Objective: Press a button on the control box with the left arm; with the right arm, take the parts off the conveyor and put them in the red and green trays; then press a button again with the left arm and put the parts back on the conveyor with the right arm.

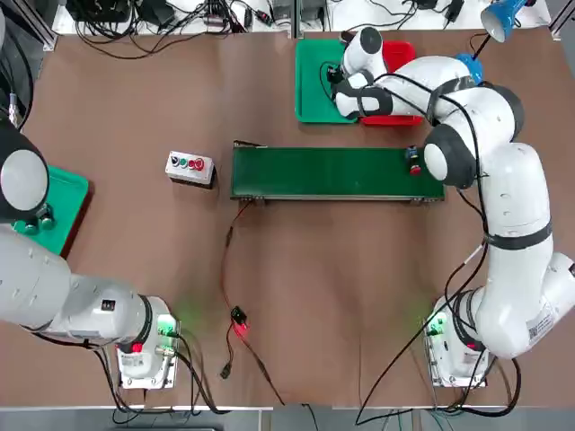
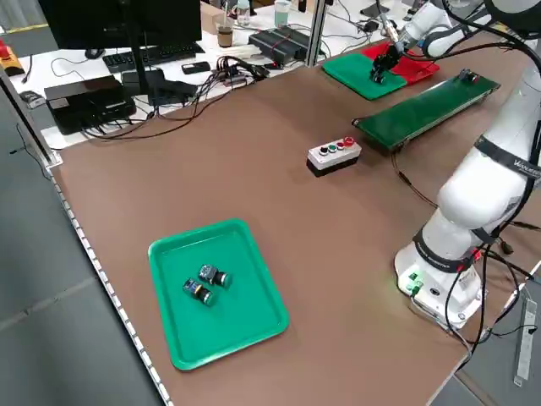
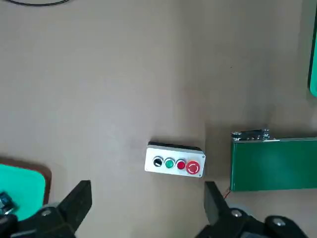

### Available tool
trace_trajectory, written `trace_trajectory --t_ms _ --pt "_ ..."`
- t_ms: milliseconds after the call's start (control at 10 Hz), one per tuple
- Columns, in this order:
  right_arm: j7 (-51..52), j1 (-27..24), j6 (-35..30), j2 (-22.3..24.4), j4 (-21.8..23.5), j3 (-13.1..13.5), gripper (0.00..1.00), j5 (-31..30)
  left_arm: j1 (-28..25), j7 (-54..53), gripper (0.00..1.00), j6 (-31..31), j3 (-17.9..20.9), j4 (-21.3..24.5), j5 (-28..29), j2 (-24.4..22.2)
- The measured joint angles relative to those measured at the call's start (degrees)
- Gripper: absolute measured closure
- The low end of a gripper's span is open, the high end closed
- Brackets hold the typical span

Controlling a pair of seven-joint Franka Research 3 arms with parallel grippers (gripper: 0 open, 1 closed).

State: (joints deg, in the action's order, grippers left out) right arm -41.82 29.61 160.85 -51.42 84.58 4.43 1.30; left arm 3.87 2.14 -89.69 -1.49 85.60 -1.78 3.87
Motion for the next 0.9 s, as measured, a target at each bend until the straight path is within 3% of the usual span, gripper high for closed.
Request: trace_trajectory --t_ms 500,900 --pt "-2.00 2.32 -7.71 1.29 -1.66 -0.01 0.60 0.06 0.00 0.00 0.00 0.00 0.00 0.00 0.00 0.00" --pt "-4.61 4.06 -20.23 7.83 -2.36 -0.22 0.60 0.12 0.00 0.00 0.00 0.00 -0.01 0.00 0.00 0.00"
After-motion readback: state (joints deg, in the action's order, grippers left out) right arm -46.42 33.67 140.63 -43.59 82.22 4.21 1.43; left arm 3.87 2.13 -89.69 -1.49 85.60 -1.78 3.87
